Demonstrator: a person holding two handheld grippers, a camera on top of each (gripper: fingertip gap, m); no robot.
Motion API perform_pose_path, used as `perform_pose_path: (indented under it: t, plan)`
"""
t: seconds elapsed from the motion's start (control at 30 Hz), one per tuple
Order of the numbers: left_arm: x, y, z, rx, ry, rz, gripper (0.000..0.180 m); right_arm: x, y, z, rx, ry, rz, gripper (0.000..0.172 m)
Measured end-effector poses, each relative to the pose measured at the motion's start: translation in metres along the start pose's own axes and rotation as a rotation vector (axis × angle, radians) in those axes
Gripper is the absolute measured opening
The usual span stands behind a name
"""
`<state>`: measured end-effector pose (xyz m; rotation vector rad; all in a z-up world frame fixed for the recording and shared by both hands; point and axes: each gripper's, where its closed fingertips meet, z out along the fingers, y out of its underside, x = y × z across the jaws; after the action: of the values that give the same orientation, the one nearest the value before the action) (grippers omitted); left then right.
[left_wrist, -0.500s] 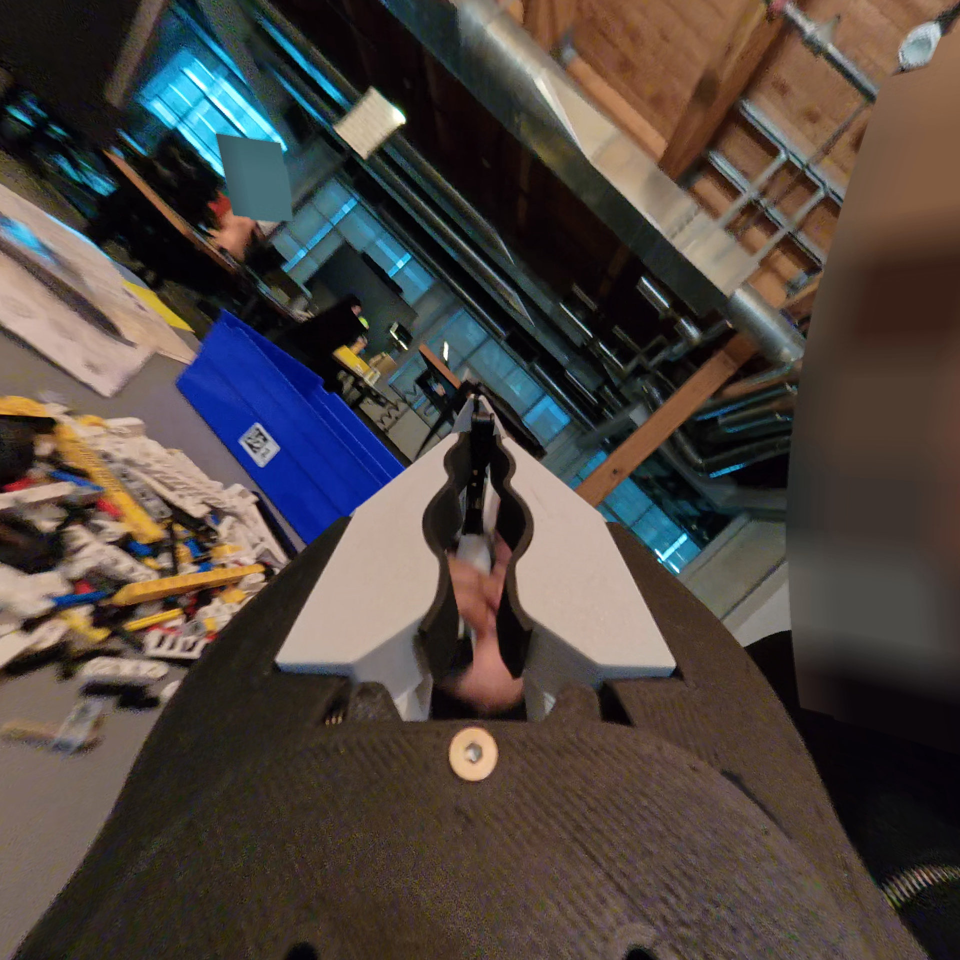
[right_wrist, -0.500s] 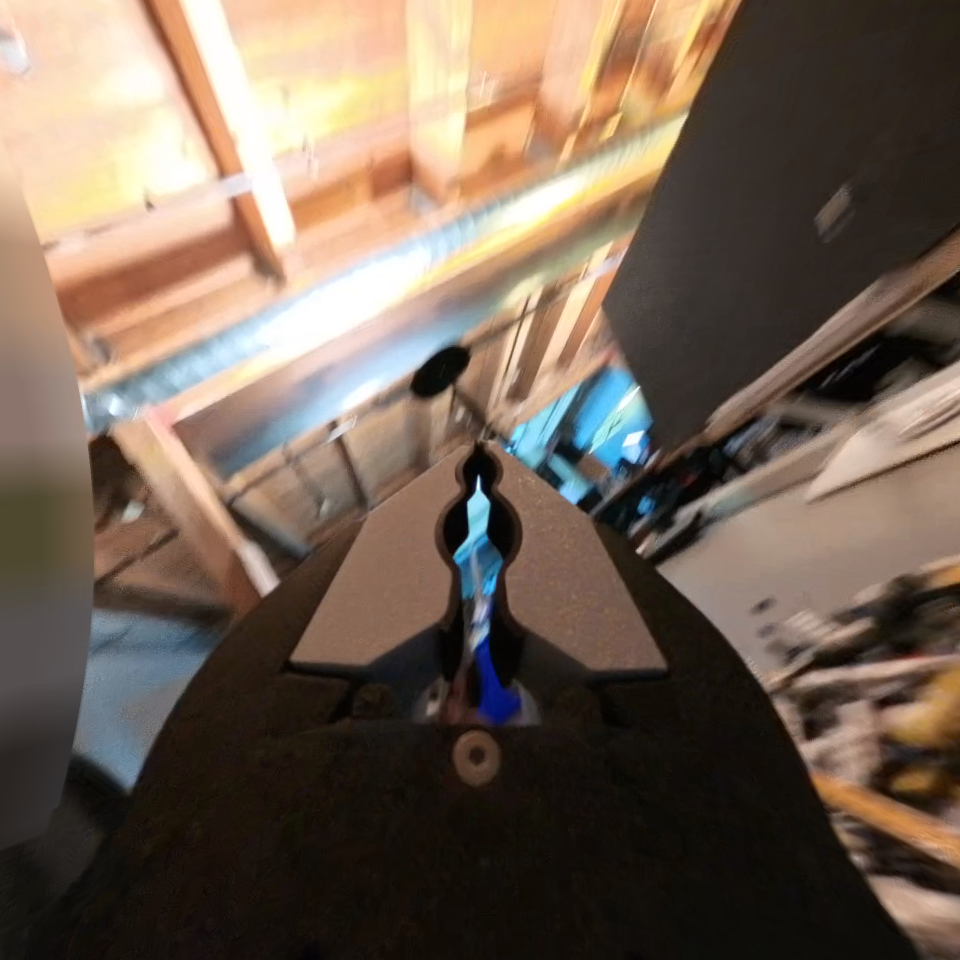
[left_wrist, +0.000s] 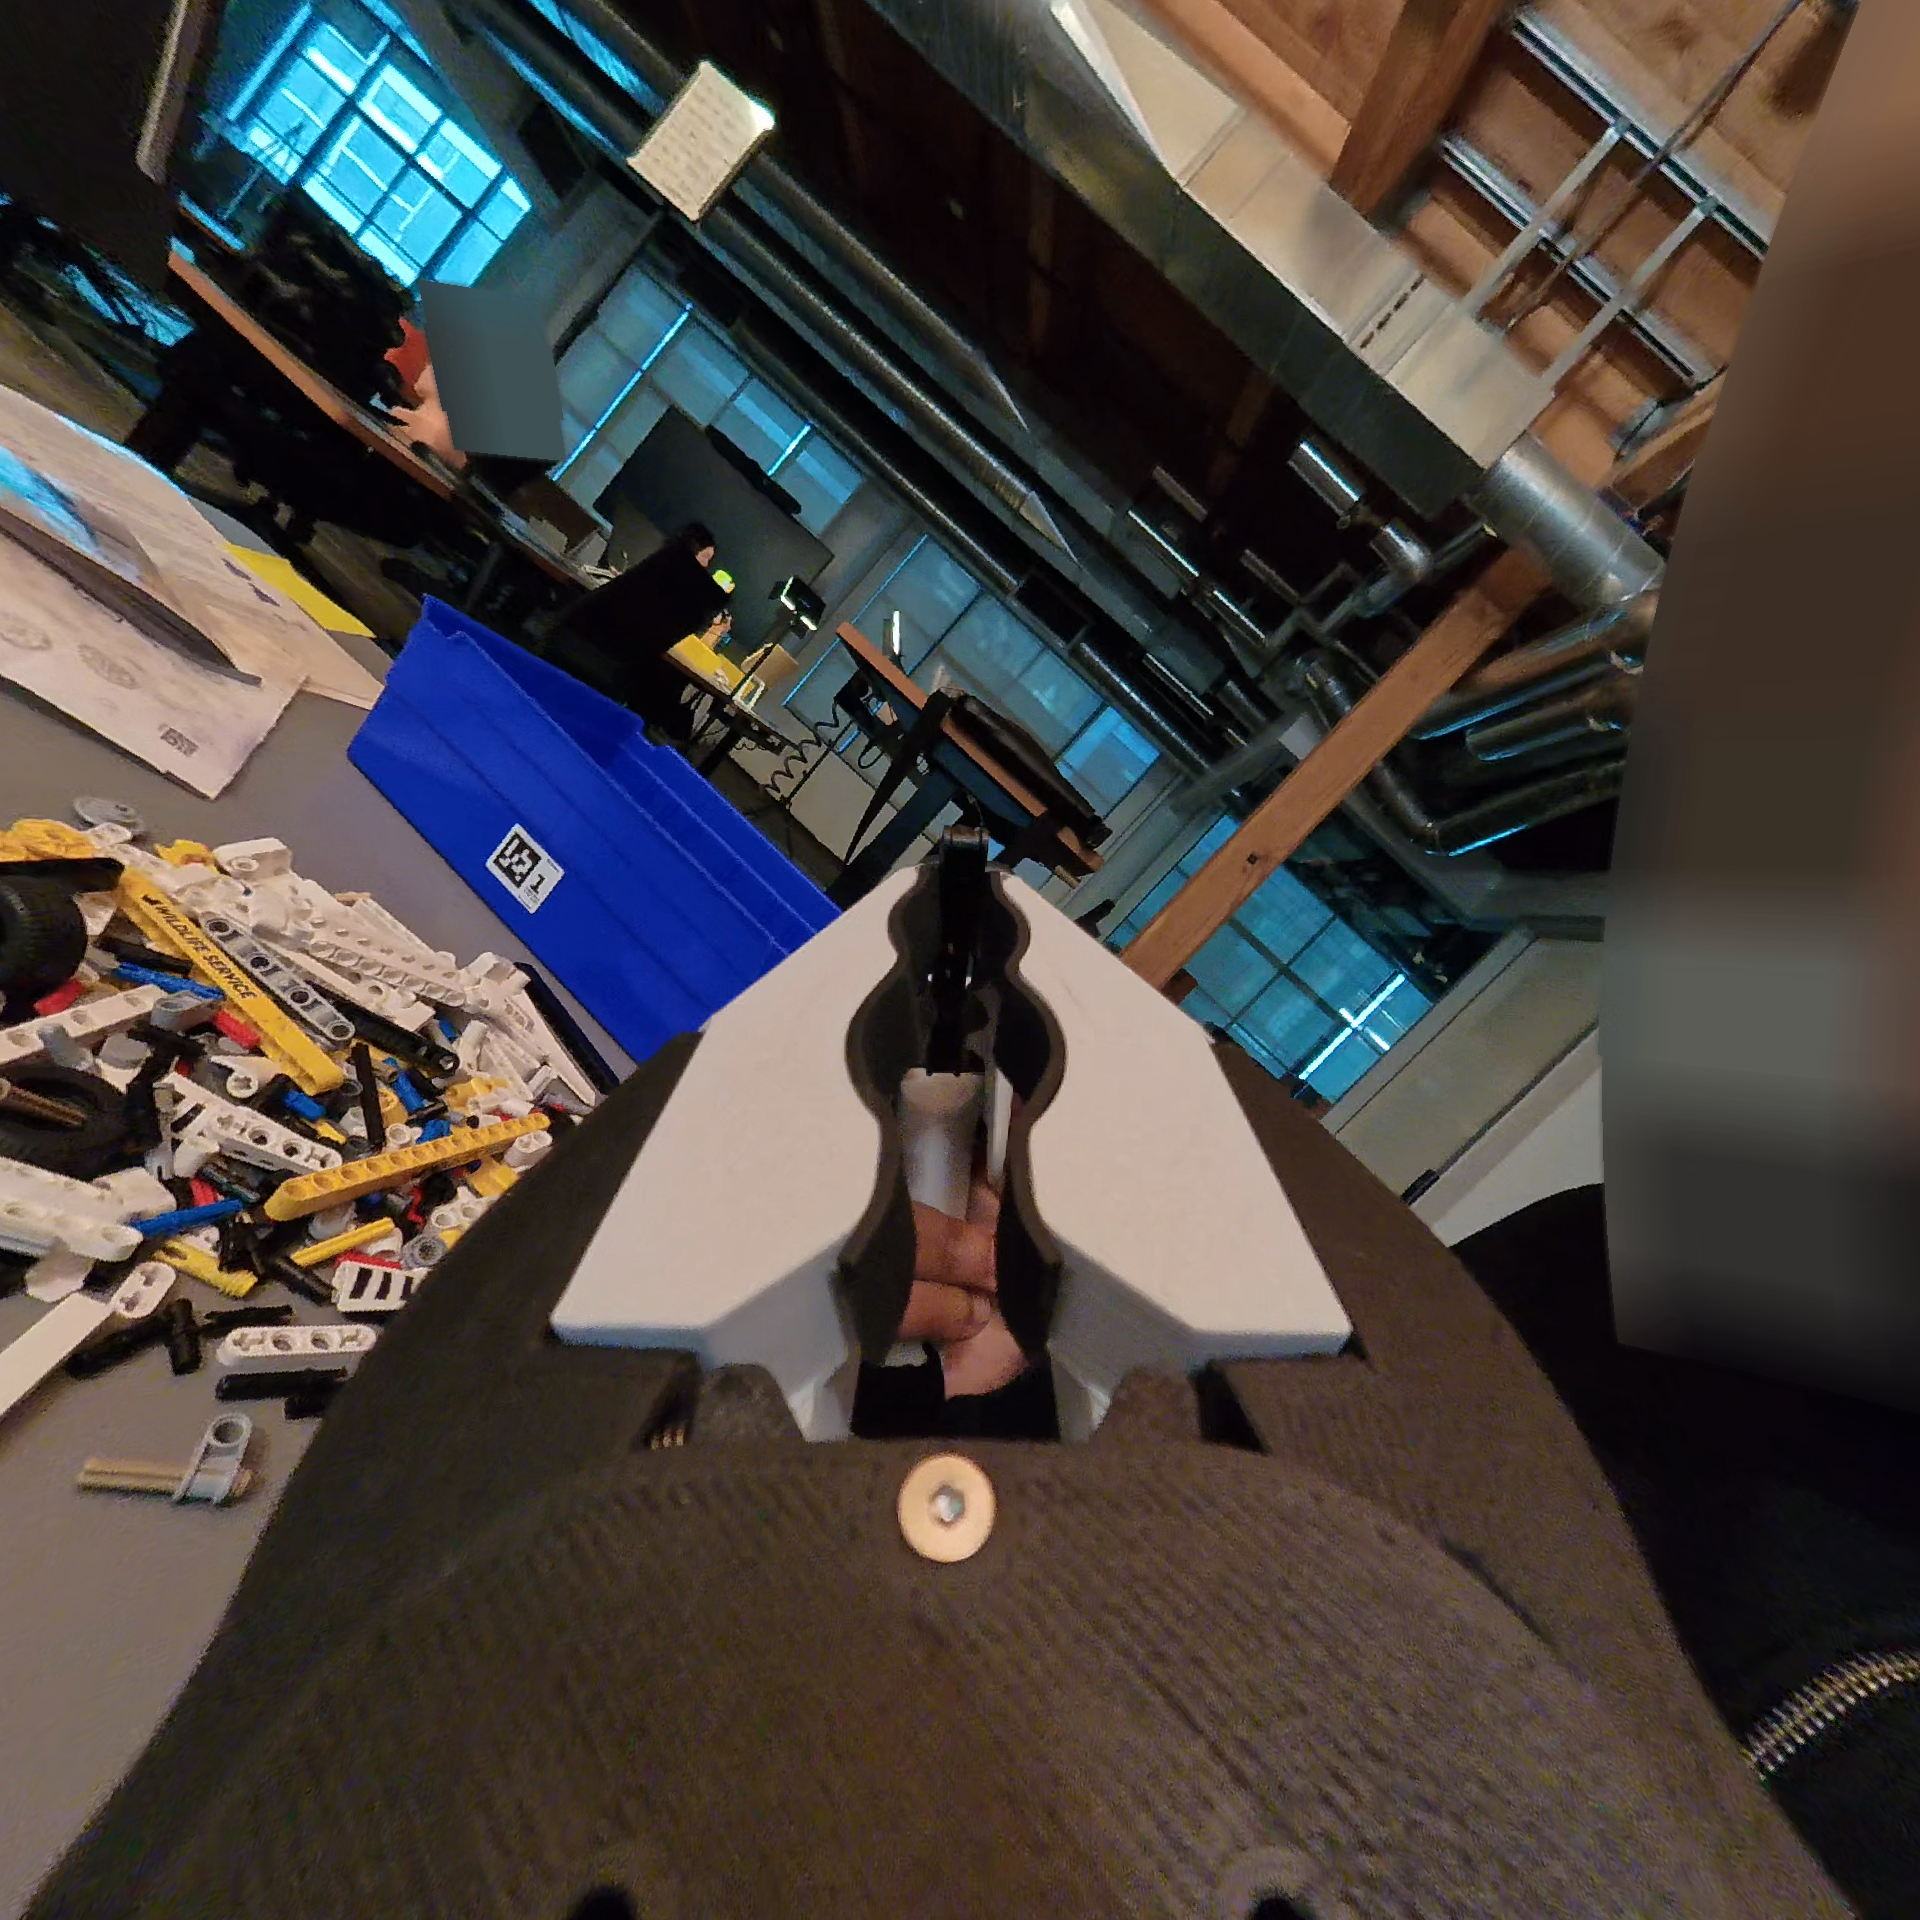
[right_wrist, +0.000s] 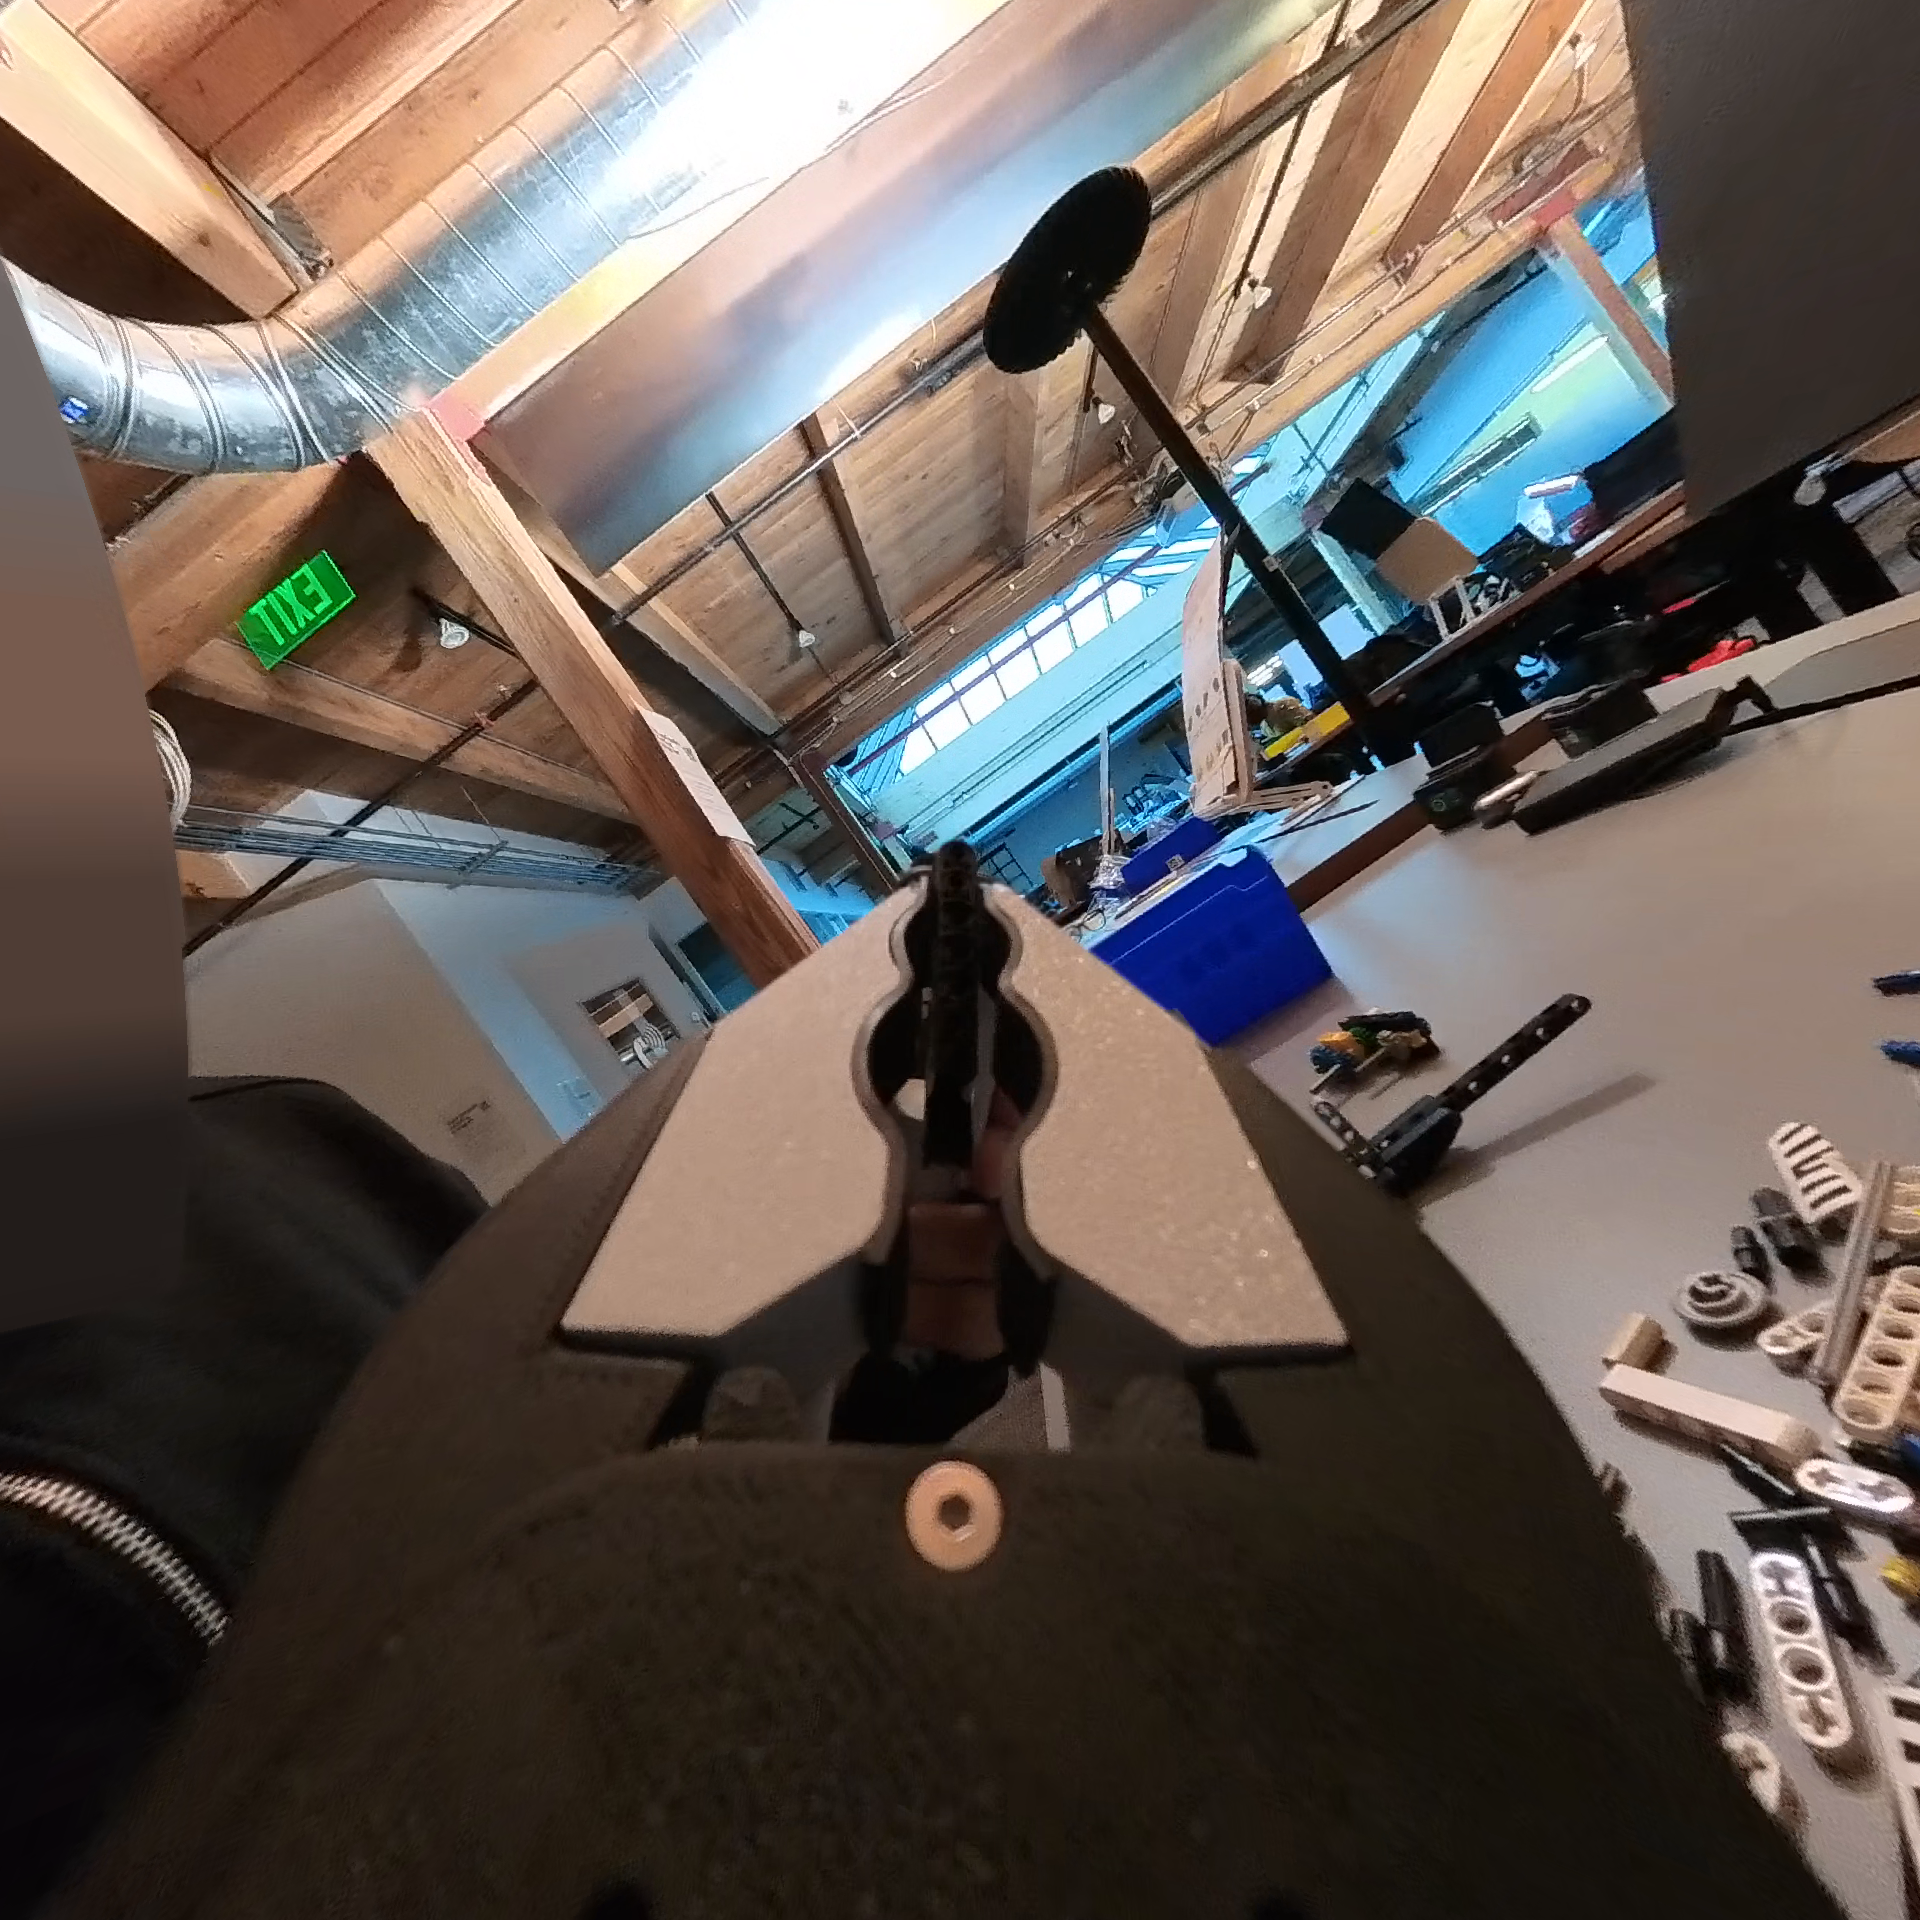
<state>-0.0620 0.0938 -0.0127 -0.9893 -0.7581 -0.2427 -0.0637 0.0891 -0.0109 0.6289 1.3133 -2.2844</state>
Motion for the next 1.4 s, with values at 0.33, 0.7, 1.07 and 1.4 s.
perform_pose_path:
  t: [0.33, 0.7, 1.07, 1.4]
  plan:
    - [-0.01, 0.011, -0.003, -0.114, 0.002, -0.035, 0.006, 0.011, 0.006, -0.005, -0.047, 0.007, 0.069, 0.004]
    - [-0.01, 0.032, 0.006, -0.201, -0.041, 0.001, 0.007, 0.013, -0.029, -0.021, 0.219, 0.021, 0.146, 0.0]
    - [0.005, 0.033, 0.013, -0.182, 0.008, 0.033, 0.007, 0.009, -0.027, -0.03, -0.028, 0.052, -0.06, 0.039]
    - [-0.004, 0.048, -0.004, -0.398, -0.051, 0.102, 0.007, 0.002, 0.01, -0.031, -0.281, -0.033, -0.016, 0.02]
